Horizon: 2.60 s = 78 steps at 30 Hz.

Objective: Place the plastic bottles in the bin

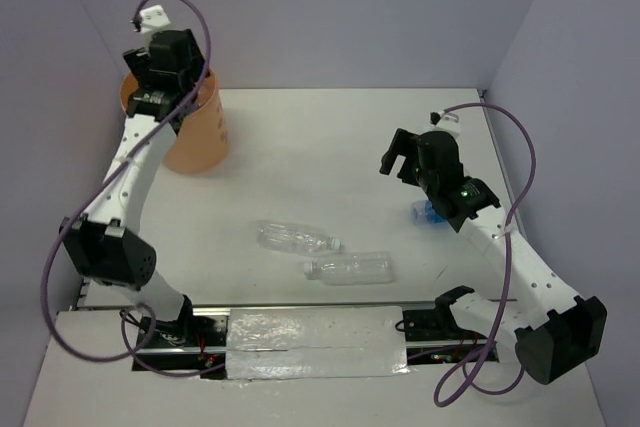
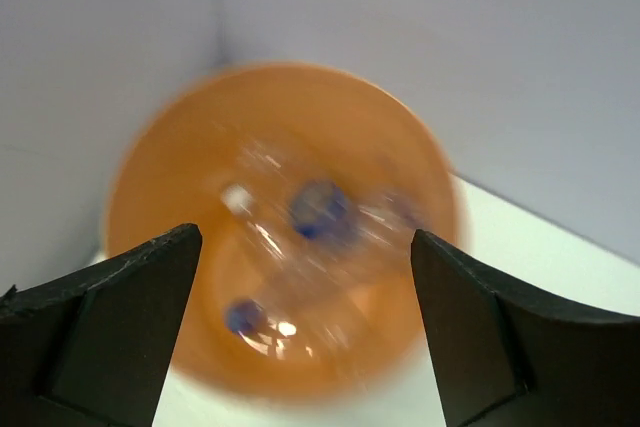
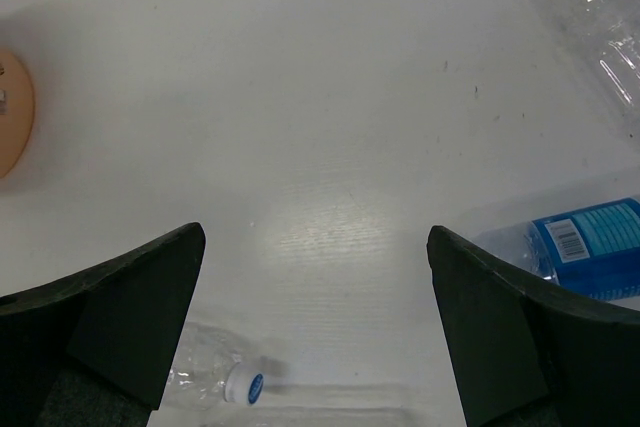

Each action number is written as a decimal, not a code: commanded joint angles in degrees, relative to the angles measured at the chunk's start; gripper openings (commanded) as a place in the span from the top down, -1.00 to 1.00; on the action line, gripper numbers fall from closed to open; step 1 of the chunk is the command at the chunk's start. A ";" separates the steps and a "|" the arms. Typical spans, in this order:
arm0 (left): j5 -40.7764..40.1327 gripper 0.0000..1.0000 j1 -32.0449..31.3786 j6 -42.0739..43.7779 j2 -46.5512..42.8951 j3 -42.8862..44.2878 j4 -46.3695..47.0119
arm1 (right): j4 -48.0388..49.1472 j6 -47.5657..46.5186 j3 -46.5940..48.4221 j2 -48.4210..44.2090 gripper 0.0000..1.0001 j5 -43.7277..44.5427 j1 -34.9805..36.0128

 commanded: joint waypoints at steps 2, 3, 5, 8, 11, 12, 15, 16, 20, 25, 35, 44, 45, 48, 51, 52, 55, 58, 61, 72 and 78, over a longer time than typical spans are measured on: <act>-3.86 -0.95 -15.07 -9.07 -9.57 -3.10 -10.27 | 3.21 0.45 1.71 -0.77 -0.99 -0.89 0.46; -4.83 -0.94 -19.18 -11.55 -10.09 -5.72 -15.09 | 2.87 0.45 1.79 -0.69 -0.99 -1.15 0.46; -3.88 -0.91 -22.46 -21.70 -10.19 -8.45 -20.12 | 2.77 0.54 1.71 -1.30 -0.99 -1.42 0.46; 0.78 -0.93 -29.12 -42.43 -9.49 -14.51 -29.87 | 2.78 0.62 1.01 -2.18 -0.99 -1.33 0.46; 3.33 -0.98 -32.13 -52.07 -9.31 -17.86 -32.01 | 2.51 0.97 0.92 -2.70 -0.99 -1.42 0.46; 4.82 -0.97 -32.58 -54.53 -9.31 -20.22 -31.93 | 2.60 1.06 0.66 -2.88 -0.99 -1.59 0.46; 10.18 -0.97 -33.80 -62.19 -8.61 -23.67 -33.15 | 2.07 0.89 0.92 -3.32 -0.99 -1.68 0.55; 11.24 -0.98 -34.16 -65.42 -8.17 -24.02 -35.77 | 1.99 0.89 0.92 -3.32 -0.99 -1.34 0.55; 13.44 -0.99 -35.65 -70.64 -4.75 -23.93 -42.38 | 2.16 1.06 1.09 -3.59 -0.99 -1.94 0.55; 19.24 -0.99 -35.92 -70.64 -4.83 -29.02 -36.77 | 2.25 1.33 1.36 -2.62 -0.99 -3.17 0.64; 22.76 -0.99 -36.10 -71.43 -2.64 -33.07 -31.75 | 1.46 0.45 1.97 -2.79 -0.99 -3.09 0.64; 22.85 -0.98 -36.10 -71.26 1.50 -33.87 -27.27 | 1.55 0.27 1.53 -2.80 -0.99 -3.44 0.46; 22.67 -0.99 -36.10 -71.26 1.85 -33.69 -27.18 | 1.55 0.19 1.71 -2.71 -0.99 -3.53 0.55; 21.36 -0.85 -36.01 -70.47 3.69 -32.11 -27.27 | 1.72 0.36 1.62 -2.79 -0.99 -3.35 0.46; 19.95 -0.62 -36.01 -69.33 5.89 -29.22 -27.97 | 1.72 0.62 1.44 -3.23 -0.99 -3.27 0.46; 19.69 -0.56 -36.01 -68.98 6.24 -28.77 -27.88 | 1.72 0.71 1.27 -3.32 -0.99 -3.09 0.55; 18.02 -0.28 -35.39 -68.71 7.56 -27.63 -28.32 | 1.55 0.71 1.01 -3.67 -0.99 -2.65 0.64; 16.70 0.03 -33.38 -67.92 7.57 -27.10 -28.32 | 1.37 0.45 1.09 -3.59 -0.99 -2.39 0.55; 14.07 0.28 -30.49 -66.00 6.69 -25.35 -28.32 | 1.28 0.19 1.44 -3.41 -0.99 -2.04 0.55; -1.40 0.51 -22.91 -19.40 -4.19 -0.92 -19.81 | 0.93 -0.69 1.88 -2.53 -0.99 -2.47 0.46; -10.09 0.51 -18.88 2.71 -9.05 4.80 -6.80 | 1.72 -0.52 1.97 -1.22 -0.99 -3.44 0.55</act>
